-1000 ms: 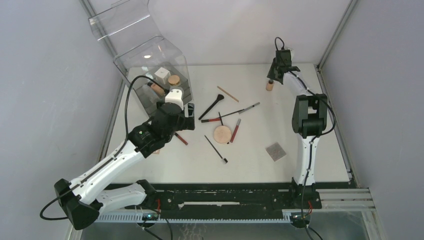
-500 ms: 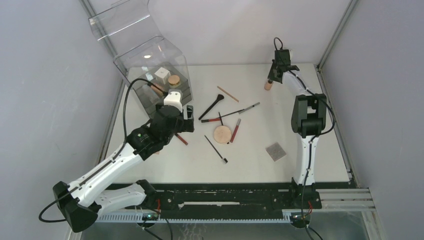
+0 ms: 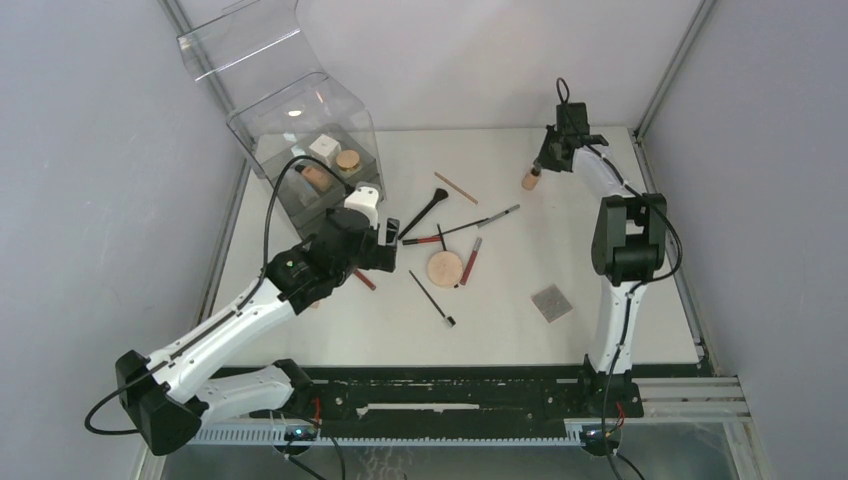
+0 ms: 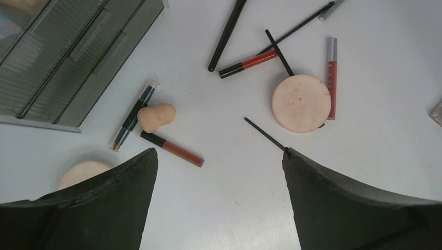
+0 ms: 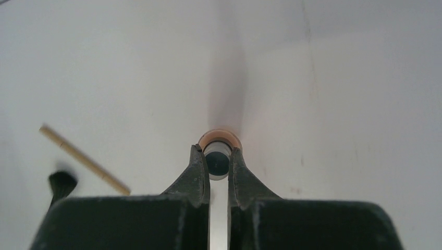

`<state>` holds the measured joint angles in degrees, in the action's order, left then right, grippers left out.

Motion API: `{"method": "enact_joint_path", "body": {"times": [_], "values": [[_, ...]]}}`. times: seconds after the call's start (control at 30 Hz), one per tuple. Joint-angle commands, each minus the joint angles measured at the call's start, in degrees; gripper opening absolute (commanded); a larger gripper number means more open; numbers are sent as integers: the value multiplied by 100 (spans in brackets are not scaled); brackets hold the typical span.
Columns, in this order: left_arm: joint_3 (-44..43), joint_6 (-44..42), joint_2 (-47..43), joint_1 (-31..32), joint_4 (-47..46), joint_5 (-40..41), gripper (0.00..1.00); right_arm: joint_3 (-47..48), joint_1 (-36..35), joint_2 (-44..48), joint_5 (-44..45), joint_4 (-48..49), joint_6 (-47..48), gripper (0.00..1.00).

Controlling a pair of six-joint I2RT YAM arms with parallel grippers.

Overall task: Organize the makeup
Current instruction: Pick up the makeup from the center of the board, then place the makeup in the drawer.

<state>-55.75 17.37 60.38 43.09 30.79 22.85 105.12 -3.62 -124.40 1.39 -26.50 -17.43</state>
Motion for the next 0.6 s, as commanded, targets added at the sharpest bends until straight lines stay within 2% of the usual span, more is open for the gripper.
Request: {"method": "enact_joint_path", "body": {"times": [0.0,0.2,0.37,0.57], "values": [[-536,-414,102,-29,-173,-463,93,-593,-23,1393,-518,269,-318,0],[-561,-765,-59,-35,-380,-998,99,-1945,-166,2730,-836,434,-356,0],[-514,-1099,-139,-30,-518,-2133,100,-2832,-239,3669,-1554,358,-458,0],[-188,-740,-245,-20,-1412,-3342,99,-3418,-519,4548,-2590,241,-701,0]]}}
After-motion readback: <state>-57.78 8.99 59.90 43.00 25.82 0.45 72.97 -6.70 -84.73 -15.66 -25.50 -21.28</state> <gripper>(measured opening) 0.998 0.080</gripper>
